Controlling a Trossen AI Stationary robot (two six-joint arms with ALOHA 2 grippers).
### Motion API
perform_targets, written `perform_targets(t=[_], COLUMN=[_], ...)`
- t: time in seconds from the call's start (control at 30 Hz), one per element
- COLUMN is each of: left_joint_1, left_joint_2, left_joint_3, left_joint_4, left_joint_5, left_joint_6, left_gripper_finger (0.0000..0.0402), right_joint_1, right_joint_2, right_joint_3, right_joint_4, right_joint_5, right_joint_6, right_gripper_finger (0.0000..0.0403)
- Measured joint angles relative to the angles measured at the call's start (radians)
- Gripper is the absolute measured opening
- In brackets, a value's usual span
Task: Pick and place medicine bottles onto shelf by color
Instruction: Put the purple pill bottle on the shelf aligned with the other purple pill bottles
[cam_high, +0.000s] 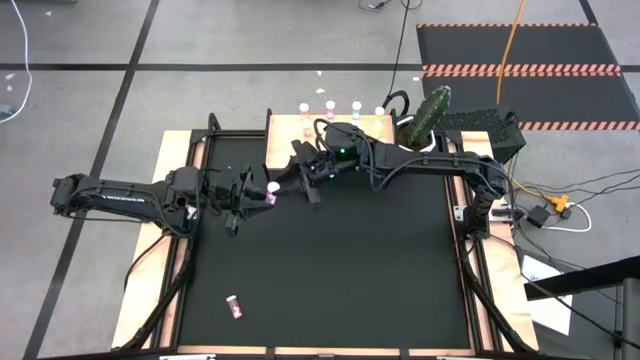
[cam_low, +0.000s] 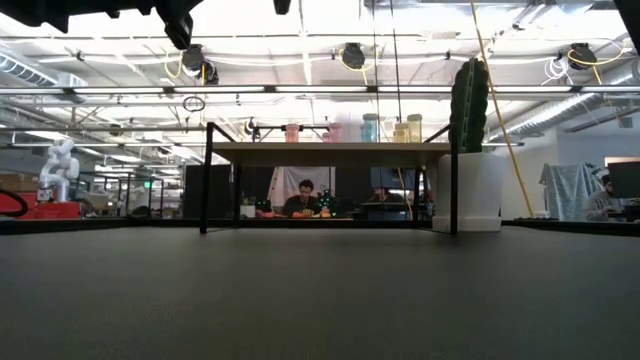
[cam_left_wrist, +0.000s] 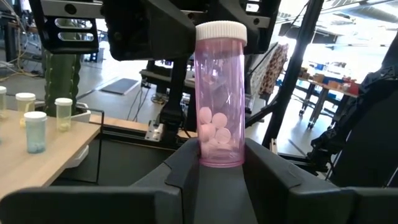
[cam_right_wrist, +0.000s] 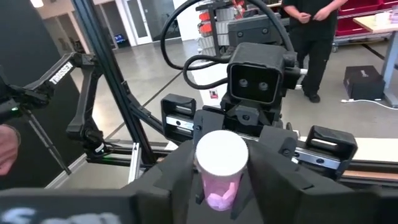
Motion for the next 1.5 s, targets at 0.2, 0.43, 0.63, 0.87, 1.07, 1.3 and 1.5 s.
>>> perform_targets(t=[0.2, 0.43, 0.63, 0.87, 1.07, 1.3, 1.5], left_joint_1=[0.0, 0.0, 0.0, 0.0, 0.006, 0.025, 0.025], left_joint_2=[0.0, 0.0, 0.0, 0.0, 0.0, 0.0, 0.0], left_joint_3=[0.0, 0.0, 0.0, 0.0, 0.0, 0.0, 0.0], left_joint_4=[-0.005, -0.008, -0.012, -0.029, -0.072, -0.184, -0.269], left_joint_5=[-0.004, -0.004, -0.005, -0.028, -0.116, -0.131, -0.132], left_joint_6=[0.0, -0.005, -0.025, -0.105, -0.273, -0.3, -0.368], left_gripper_finger=[0.0113, 0.0113, 0.0113, 0.0115, 0.0189, 0.0308, 0.0343], right_joint_1=[0.0, 0.0, 0.0, -0.008, -0.044, -0.123, -0.24], right_joint_2=[0.0, 0.0, 0.0, 0.0, 0.0, -0.024, -0.112], right_joint_3=[0.0, 0.0, 0.0, 0.0, 0.0, 0.0, 0.001], right_joint_4=[-0.001, -0.01, -0.012, -0.022, -0.045, -0.143, -0.37], right_joint_5=[0.039, 0.041, 0.045, 0.048, 0.053, 0.048, 0.156], right_joint_6=[0.0, 0.0, 0.0, -0.007, -0.029, -0.107, -0.26], right_gripper_finger=[0.0102, 0.0115, 0.0105, 0.0109, 0.0111, 0.0111, 0.0111])
